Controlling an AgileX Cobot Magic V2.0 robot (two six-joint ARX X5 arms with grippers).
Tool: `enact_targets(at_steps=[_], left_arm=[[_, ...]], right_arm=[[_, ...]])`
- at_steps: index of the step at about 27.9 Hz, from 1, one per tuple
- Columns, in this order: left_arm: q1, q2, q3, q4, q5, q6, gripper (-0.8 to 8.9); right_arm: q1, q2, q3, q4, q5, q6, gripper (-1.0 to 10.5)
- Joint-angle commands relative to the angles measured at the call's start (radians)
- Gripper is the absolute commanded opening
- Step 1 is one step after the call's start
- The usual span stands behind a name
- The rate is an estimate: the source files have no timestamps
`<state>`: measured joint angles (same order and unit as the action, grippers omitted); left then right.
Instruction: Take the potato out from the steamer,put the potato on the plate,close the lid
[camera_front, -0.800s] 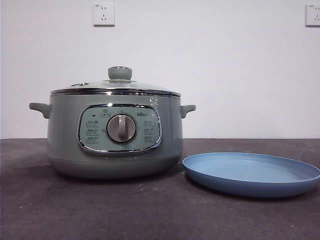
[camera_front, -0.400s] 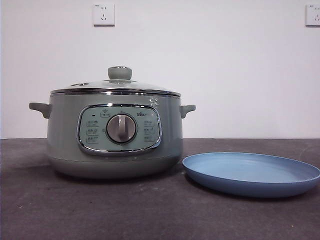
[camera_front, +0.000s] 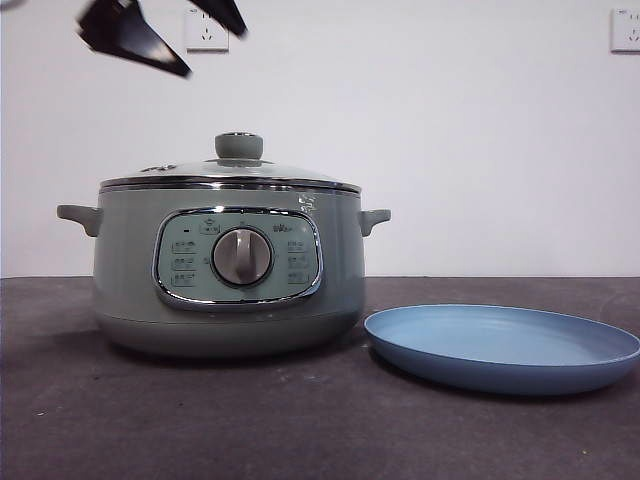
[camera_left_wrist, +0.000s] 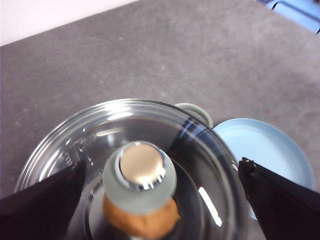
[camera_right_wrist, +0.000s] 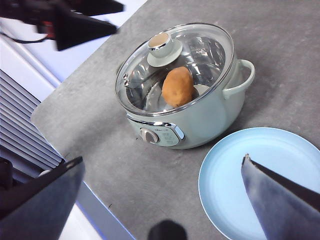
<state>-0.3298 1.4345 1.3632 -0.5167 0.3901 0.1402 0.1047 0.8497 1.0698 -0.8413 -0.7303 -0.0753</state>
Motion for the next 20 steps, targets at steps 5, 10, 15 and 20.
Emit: enact_targets(at_steps=[5,10,15,20], left_arm=[[-0.038,0.143,0.056,0.06,-0.051,0.031,6.02],[-0.051,0.209,0.06,0.067,-0.082,0.047,6.02],[-0.055,0.239,0.06,0.042,-0.11,0.056,5.96],[-0.063,0.254,0.06,0.021,-0.128,0.07,5.93]], right_arm=[[0.002,0.001,0.0,0.003,0.0,0.007,6.5],[0.002,0.001,0.0,0.003,0.001,0.007,6.5],[0.002,0.001,0.0,0.003,0.003,0.007,6.5],[0.002,0.001,0.0,0.003,0.005,0.006,6.5]])
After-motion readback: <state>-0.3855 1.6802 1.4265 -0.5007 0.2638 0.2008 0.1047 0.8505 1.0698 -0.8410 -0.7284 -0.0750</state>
